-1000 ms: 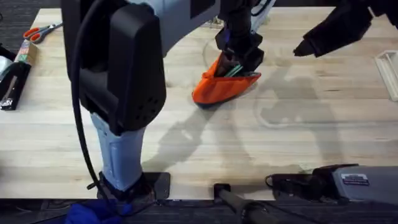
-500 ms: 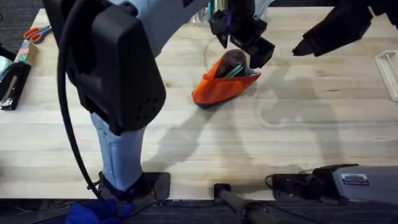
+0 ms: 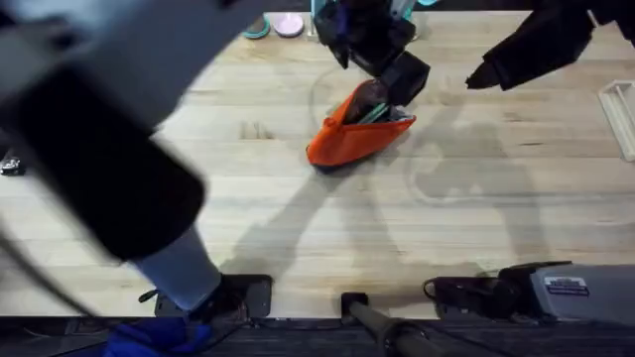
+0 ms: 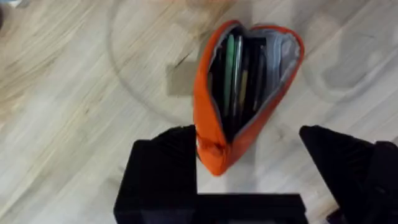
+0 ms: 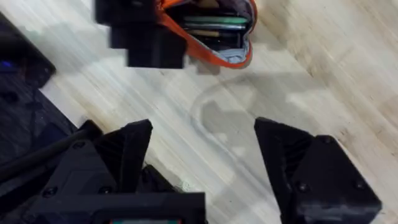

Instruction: Unzip the bag, pick up the pens from the table one at a time and place them inside, then zip the bag closed.

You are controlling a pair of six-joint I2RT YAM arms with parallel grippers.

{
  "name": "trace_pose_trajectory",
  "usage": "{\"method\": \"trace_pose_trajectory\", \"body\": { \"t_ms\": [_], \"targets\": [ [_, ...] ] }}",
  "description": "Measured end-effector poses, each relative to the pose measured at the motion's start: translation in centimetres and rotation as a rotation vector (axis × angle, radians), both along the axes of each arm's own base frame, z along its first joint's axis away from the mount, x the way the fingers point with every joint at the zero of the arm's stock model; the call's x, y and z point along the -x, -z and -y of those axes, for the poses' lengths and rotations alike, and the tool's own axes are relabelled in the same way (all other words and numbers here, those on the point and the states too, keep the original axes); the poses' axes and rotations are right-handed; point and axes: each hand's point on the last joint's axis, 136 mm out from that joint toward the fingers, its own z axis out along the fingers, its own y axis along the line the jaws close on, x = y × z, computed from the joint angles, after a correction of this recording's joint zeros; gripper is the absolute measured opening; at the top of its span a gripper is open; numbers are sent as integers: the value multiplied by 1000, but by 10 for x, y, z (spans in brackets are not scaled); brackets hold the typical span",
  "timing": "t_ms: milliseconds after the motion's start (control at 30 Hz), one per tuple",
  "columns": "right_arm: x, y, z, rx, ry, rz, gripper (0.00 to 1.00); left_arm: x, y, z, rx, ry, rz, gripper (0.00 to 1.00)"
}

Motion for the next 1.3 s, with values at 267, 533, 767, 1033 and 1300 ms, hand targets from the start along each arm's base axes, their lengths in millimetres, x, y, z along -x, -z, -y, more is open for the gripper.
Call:
{"method": "trace_pose_trajectory", "body": {
  "t_ms": [267, 533, 767, 1033, 1300],
  "targets": [
    [1, -1, -3, -17, -5, -2, 996, 39, 5, -44, 16, -58, 13, 995],
    [1, -1, -3, -21, -6, -2, 996, 74, -4, -91, 46, -128, 49, 995],
    [1, -1, -4, -23, -7, -2, 996, 99, -7, -125, 85, -191, 91, 995],
    [3, -4, -11, -65, -20, -8, 996, 120, -12, -162, 148, -264, 158, 994],
    [3, -5, -12, -71, -21, -8, 996, 126, -21, -177, 186, -263, 245, 993]
  ]
}}
